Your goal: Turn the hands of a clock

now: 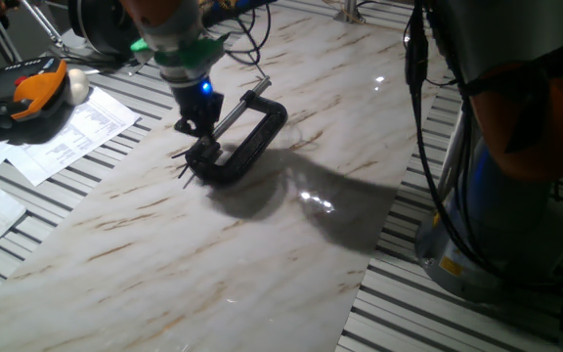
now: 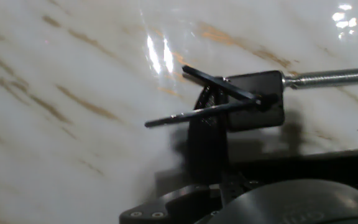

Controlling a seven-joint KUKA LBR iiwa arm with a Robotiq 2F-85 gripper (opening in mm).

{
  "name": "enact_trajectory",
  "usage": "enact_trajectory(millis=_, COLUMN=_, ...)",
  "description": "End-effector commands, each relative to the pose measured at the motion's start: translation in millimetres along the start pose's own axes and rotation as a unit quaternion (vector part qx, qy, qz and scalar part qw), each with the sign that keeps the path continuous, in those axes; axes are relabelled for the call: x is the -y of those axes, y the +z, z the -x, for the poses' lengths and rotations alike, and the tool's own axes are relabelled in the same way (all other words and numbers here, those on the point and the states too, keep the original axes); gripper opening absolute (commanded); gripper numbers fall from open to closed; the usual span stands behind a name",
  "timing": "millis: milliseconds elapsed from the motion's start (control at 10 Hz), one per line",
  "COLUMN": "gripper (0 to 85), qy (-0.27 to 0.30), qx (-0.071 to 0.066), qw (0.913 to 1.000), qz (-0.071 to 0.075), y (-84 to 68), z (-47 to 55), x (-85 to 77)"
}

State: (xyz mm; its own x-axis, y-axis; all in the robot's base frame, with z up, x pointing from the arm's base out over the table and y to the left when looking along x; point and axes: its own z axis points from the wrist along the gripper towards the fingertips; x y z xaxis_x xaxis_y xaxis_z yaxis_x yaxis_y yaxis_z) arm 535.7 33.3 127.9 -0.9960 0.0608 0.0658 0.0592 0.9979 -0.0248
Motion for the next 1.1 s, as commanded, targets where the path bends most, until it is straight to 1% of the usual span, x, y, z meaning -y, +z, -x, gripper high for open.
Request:
enact_trajectory(millis=0, gripper=0.0, qy=-0.012, qx=-0.002, qw=0.9999, qz=0.001, y=-9.0, z=-6.8, x=5.9)
enact_trajectory(millis=200, gripper=0.0, qy=-0.025, qx=0.005, qw=0.9997, qz=0.001, y=-18.4, z=-21.3, x=11.8)
enact_trajectory(millis=300, gripper=0.0, qy=-0.032, qx=0.012, qw=0.9994, qz=0.010, y=-21.3, z=-25.6, x=12.1)
enact_trajectory(millis=400, gripper=0.0, qy=-0.037, qx=0.018, qw=0.9991, qz=0.014, y=-24.4, z=-28.9, x=11.3)
enact_trajectory(millis=600, gripper=0.0, qy=-0.044, qx=0.028, qw=0.9985, qz=0.016, y=-33.1, z=-36.8, x=15.0)
enact_trajectory(millis=800, gripper=0.0, qy=-0.052, qx=0.024, qw=0.9983, qz=0.013, y=-45.7, z=-38.9, x=23.6)
enact_trajectory(millis=1000, gripper=0.0, qy=-0.053, qx=0.027, qw=0.9981, qz=0.011, y=-51.2, z=-44.3, x=30.9)
